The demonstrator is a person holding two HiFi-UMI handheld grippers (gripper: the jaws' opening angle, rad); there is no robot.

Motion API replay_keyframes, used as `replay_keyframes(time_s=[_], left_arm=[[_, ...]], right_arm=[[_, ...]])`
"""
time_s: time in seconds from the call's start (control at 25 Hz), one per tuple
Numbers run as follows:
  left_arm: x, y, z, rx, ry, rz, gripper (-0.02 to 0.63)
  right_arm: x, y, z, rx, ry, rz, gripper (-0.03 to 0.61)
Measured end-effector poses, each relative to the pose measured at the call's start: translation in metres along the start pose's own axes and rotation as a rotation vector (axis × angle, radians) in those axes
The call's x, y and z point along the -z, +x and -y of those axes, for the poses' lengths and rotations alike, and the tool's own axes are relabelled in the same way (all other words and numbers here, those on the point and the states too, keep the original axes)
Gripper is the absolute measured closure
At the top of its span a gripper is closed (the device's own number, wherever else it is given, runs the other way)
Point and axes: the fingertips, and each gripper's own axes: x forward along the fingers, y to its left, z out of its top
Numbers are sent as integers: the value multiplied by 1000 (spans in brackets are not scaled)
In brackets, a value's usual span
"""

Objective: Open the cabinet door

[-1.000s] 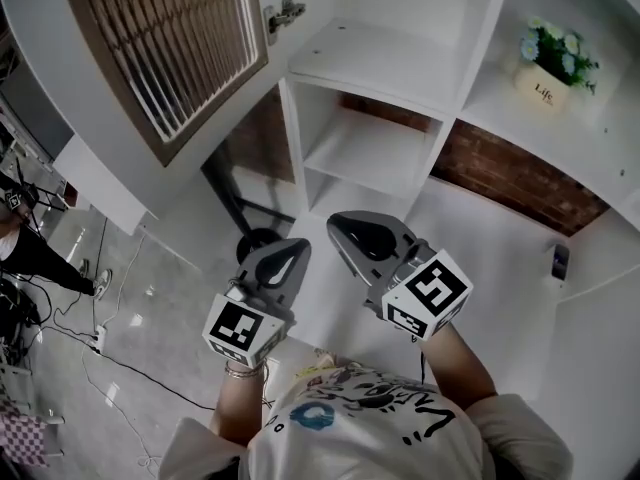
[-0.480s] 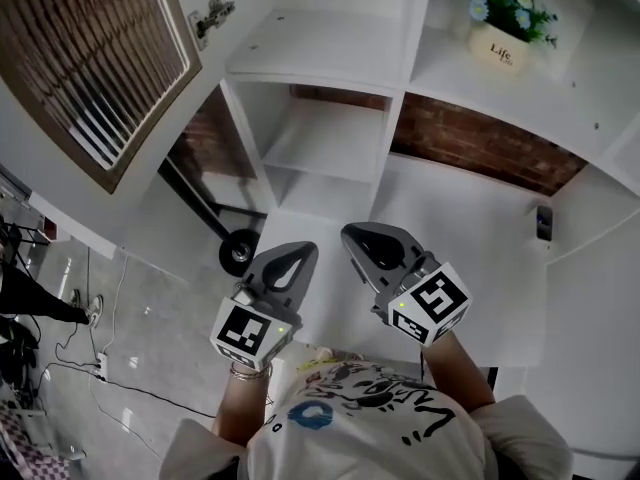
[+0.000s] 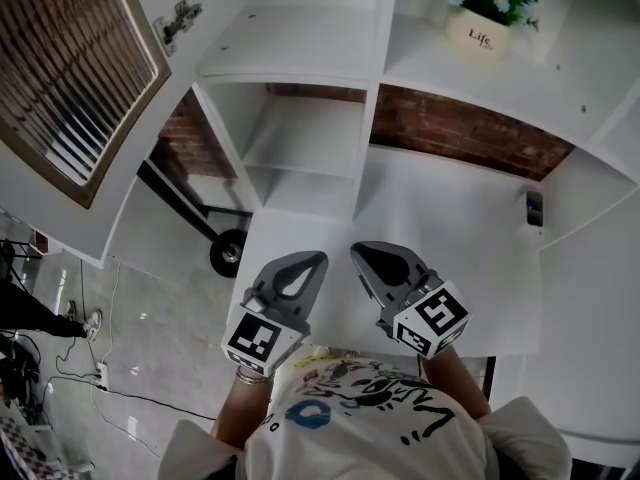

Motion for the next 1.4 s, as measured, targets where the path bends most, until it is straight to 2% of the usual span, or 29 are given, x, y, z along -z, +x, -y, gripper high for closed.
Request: replay_keyframes(time_s=[0.4,1.4], left_arm=[[13,10,21,56,-41,-24,598],[16,20,51,139,-45,-40,598]], right_arm=[[20,-19,6,37,74,-20,552],[28,-43,10,90,118,-30,552]])
